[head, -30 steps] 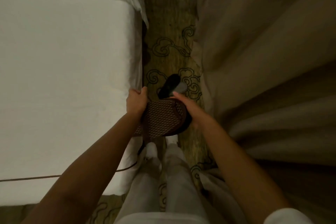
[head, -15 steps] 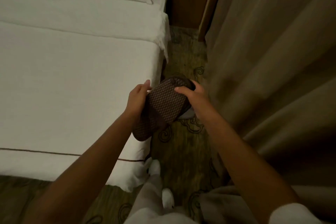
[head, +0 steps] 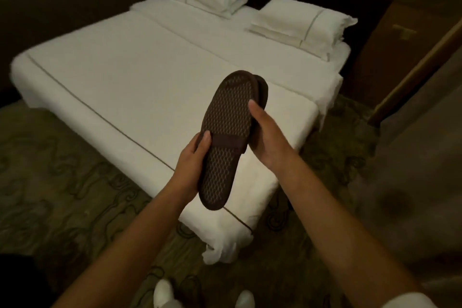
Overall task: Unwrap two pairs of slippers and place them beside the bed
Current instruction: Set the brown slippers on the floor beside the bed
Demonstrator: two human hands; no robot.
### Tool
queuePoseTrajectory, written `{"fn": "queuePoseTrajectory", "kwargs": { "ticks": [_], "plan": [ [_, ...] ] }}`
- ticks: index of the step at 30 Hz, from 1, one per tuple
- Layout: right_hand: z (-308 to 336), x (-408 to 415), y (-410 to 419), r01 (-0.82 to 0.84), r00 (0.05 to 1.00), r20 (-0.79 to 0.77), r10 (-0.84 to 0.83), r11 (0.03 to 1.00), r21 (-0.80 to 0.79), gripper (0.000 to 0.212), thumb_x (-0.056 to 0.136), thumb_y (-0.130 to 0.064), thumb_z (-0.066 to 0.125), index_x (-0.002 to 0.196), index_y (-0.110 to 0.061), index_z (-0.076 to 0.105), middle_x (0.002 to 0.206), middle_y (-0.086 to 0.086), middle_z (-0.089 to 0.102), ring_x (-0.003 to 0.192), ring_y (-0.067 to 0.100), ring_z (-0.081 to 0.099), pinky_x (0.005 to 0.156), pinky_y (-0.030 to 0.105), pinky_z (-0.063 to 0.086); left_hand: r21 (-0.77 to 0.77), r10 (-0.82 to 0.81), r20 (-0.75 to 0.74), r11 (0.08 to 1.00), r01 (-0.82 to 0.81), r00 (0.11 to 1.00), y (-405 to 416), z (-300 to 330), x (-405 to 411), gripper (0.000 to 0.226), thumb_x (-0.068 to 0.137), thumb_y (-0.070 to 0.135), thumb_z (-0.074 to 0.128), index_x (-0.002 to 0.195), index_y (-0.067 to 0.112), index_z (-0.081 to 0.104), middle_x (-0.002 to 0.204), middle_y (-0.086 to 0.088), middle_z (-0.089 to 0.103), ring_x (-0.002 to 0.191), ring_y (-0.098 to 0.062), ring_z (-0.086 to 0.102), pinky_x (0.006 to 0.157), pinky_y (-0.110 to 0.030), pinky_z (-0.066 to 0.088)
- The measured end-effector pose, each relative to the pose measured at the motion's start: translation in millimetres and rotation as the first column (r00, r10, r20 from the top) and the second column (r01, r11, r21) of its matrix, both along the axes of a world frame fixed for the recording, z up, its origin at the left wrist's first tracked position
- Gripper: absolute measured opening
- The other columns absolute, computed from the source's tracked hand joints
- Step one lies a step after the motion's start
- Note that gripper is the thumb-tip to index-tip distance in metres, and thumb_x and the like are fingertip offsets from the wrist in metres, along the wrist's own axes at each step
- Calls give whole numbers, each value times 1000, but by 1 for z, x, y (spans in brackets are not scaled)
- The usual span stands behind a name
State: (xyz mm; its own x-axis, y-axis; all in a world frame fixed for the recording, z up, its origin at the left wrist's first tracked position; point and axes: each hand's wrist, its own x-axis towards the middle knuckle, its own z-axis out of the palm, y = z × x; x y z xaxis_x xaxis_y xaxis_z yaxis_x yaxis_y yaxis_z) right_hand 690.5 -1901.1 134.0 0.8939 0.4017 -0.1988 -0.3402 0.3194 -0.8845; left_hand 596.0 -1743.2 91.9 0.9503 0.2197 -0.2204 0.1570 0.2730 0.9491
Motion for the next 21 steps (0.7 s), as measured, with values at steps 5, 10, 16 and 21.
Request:
{"fn": "queuePoseTrajectory", "kwargs": {
  "ticks": [5,10,16,21],
  "plan": [
    [-27,-38,153,-324,935,-132,330,944,64,65,64,-59,87,113,-18,78,122,12,74,114,27,71,96,41,58,-74,183,50,981,-179,982,126,-6,-25,44,100,46,58,142,33,56,133,4,68,121,-19,66,99,-39,55],
    [-23,-41,299,-302,933,-190,307,952,56,36,81,-54,72,99,-24,84,112,12,78,100,29,76,78,42,62,-188,175,75,969,-159,982,268,-8,-47,49,98,35,63,145,42,50,142,7,61,129,-18,60,106,-43,50],
    [-22,-36,459,-313,926,-202,318,948,61,52,72,-57,80,107,-19,82,117,16,75,101,33,76,81,46,61,-65,183,114,982,-176,977,418,1,-59,73,81,30,82,140,56,48,139,8,63,129,-20,60,105,-48,51],
    [-33,-6,566,-417,890,-171,422,907,66,52,78,-59,76,111,-20,80,123,15,74,110,32,73,87,44,59,-67,338,141,941,-332,931,501,-8,-39,70,74,32,89,127,62,54,128,14,69,117,-13,67,88,-32,59]
  ]
}}
